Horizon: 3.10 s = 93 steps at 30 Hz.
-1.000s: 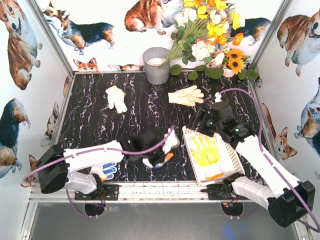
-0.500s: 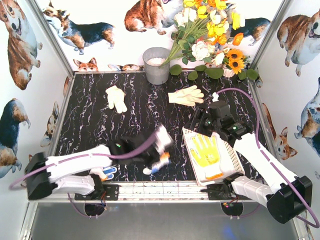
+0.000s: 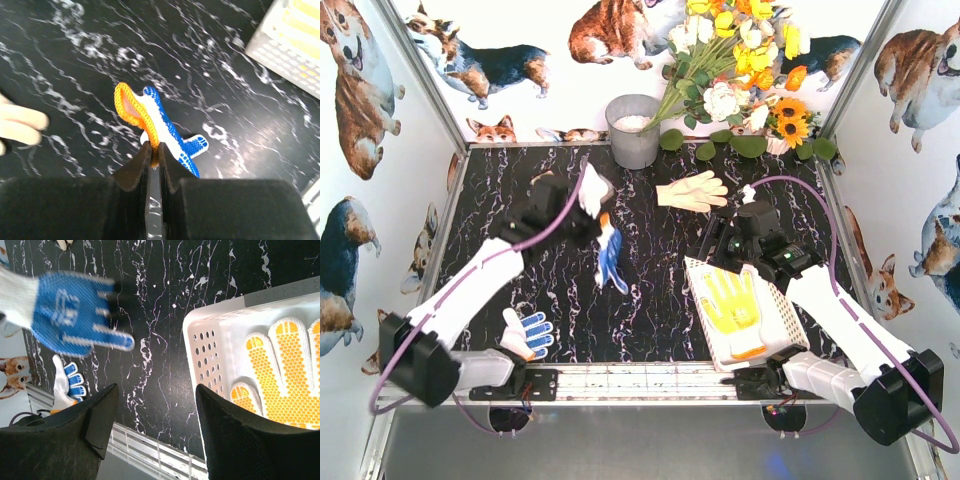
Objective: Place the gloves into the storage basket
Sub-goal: Turn over the glove at the center of the board, then adjust the glove at the center of the board.
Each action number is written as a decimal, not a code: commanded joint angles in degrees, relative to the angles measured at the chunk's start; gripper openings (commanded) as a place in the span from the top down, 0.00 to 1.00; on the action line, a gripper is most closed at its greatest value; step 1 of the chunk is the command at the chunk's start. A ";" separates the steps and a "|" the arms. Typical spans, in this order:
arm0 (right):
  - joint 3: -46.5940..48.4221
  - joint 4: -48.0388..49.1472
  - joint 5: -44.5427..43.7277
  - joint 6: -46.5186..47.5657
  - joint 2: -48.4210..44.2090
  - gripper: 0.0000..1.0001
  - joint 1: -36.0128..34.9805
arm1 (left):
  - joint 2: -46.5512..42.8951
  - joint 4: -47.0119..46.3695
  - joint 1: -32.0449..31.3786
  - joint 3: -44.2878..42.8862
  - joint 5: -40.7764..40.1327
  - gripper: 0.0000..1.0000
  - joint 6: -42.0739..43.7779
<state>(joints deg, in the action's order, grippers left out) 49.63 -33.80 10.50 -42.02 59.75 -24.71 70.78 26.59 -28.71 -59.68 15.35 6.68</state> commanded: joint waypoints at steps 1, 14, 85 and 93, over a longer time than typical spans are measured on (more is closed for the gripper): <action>0.58 3.88 0.07 -0.28 -0.05 0.35 -0.25 | 5.99 -2.56 7.07 -8.36 6.22 1.00 10.71; -0.23 3.49 -0.98 -0.99 -0.29 0.35 -0.25 | 14.41 -8.16 4.81 -8.63 -0.61 1.00 27.48; 30.29 4.75 1.30 8.41 53.34 0.57 -16.44 | 2.71 -24.06 -0.67 26.92 -16.94 0.53 -46.91; 29.84 5.37 4.10 7.87 55.55 0.70 -15.90 | 7.83 -27.18 0.44 27.12 -16.72 0.54 -45.36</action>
<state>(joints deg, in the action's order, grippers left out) 78.15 -29.87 13.78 -34.52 114.45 -40.80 76.69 2.44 -29.26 -32.18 -1.26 -40.23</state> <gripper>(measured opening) 0.337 0.473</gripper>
